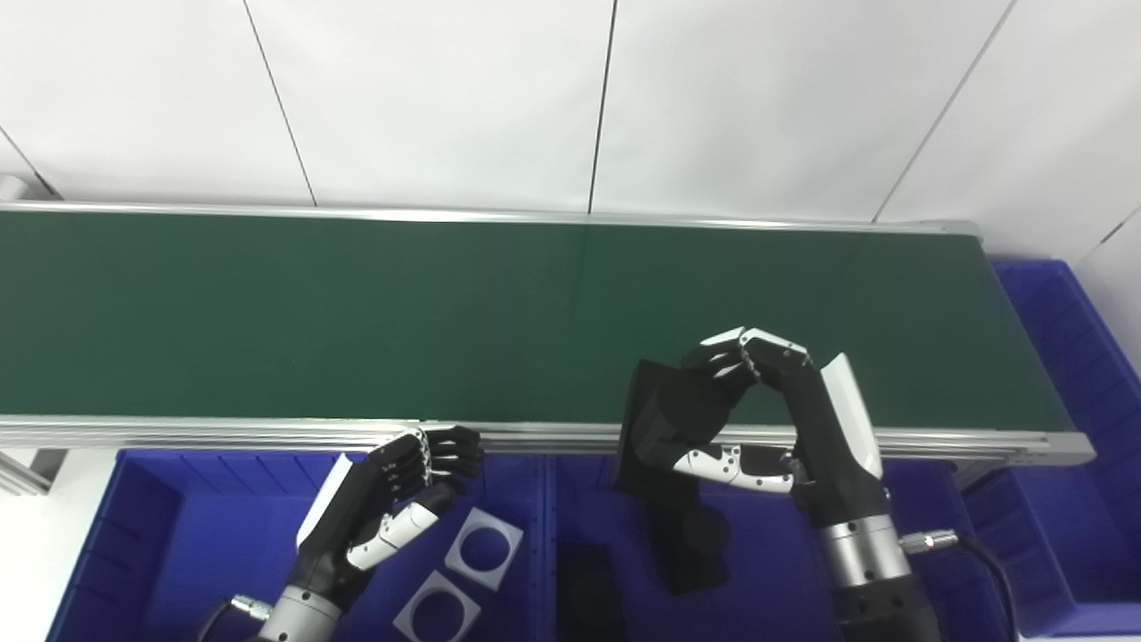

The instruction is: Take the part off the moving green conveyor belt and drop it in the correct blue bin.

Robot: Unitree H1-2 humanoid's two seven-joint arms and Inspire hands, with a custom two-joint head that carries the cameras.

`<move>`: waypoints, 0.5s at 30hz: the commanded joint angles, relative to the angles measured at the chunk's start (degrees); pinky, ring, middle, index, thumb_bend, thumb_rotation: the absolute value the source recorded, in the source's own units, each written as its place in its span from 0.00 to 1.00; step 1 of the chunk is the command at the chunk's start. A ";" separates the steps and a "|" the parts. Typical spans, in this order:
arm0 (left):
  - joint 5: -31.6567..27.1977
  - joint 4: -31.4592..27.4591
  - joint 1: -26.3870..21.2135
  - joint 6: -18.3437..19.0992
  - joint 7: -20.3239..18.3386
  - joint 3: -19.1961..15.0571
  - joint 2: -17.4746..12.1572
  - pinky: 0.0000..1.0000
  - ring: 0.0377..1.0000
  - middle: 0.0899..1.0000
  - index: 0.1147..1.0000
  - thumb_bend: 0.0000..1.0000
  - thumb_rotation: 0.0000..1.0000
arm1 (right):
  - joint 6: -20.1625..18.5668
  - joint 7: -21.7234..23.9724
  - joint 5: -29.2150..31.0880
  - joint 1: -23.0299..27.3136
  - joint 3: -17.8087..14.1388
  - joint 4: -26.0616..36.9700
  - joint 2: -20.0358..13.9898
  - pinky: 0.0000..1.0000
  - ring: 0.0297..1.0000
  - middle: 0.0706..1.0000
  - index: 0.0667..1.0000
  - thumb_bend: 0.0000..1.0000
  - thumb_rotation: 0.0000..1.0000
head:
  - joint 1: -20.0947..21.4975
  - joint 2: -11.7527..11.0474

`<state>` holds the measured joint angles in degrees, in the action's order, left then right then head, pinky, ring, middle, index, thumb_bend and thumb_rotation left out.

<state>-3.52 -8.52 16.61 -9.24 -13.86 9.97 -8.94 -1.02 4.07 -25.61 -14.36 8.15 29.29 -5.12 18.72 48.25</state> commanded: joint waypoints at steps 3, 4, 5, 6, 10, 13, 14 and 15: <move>-0.86 -2.86 -0.06 0.26 -0.41 -0.47 -0.64 0.56 0.62 0.63 0.65 0.70 0.67 | 3.67 -1.84 0.81 -0.97 1.17 -2.42 1.23 0.38 0.39 0.46 0.48 0.52 0.00 | -0.10 0.54; -0.88 -2.83 -0.05 0.23 -0.45 -0.52 -0.70 0.56 0.62 0.63 0.65 0.71 0.67 | 3.86 -1.95 1.13 -1.06 1.34 -3.41 1.35 0.38 0.40 0.46 0.48 0.52 0.00 | -0.06 0.61; -0.90 -2.85 -0.04 0.37 -0.45 -0.59 -0.72 0.55 0.62 0.63 0.65 0.71 0.67 | 3.83 -2.02 1.31 -1.10 1.46 -4.34 1.46 0.38 0.40 0.46 0.48 0.52 0.00 | -0.01 0.68; -0.96 -2.88 -0.04 0.51 -0.48 -0.65 -0.74 0.56 0.62 0.63 0.65 0.72 0.68 | 3.76 -2.10 1.36 -1.06 1.56 -5.29 1.50 0.38 0.40 0.45 0.48 0.52 0.00 | 0.05 0.72; -1.09 -3.42 0.06 1.31 -0.55 -0.79 -0.81 0.56 0.62 0.64 0.65 0.73 0.67 | 4.65 -3.07 1.44 -0.11 1.95 -10.02 1.37 0.37 0.39 0.45 0.49 0.52 0.00 | 0.10 0.95; -0.82 -3.65 0.09 1.47 -0.49 -0.88 -0.95 0.56 0.62 0.63 0.65 0.72 0.68 | 3.77 -3.23 0.93 0.58 2.58 -12.94 1.27 0.36 0.38 0.44 0.50 0.52 0.00 | 0.11 1.03; -0.93 -3.63 0.07 1.52 -0.54 -0.91 -0.97 0.56 0.62 0.63 0.65 0.72 0.68 | 3.60 -3.20 0.94 0.75 2.77 -13.75 1.27 0.36 0.38 0.44 0.49 0.52 0.00 | 0.14 1.04; -1.05 -3.55 0.05 1.48 -0.60 -0.96 -1.01 0.56 0.62 0.63 0.65 0.72 0.68 | 3.42 -3.17 0.93 0.88 2.97 -14.37 1.31 0.36 0.38 0.44 0.49 0.52 0.00 | 0.25 0.88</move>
<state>-3.93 -10.32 17.03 -7.47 -13.95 9.16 -9.47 -0.07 1.78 -24.67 -14.69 10.79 14.25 -4.22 18.98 49.04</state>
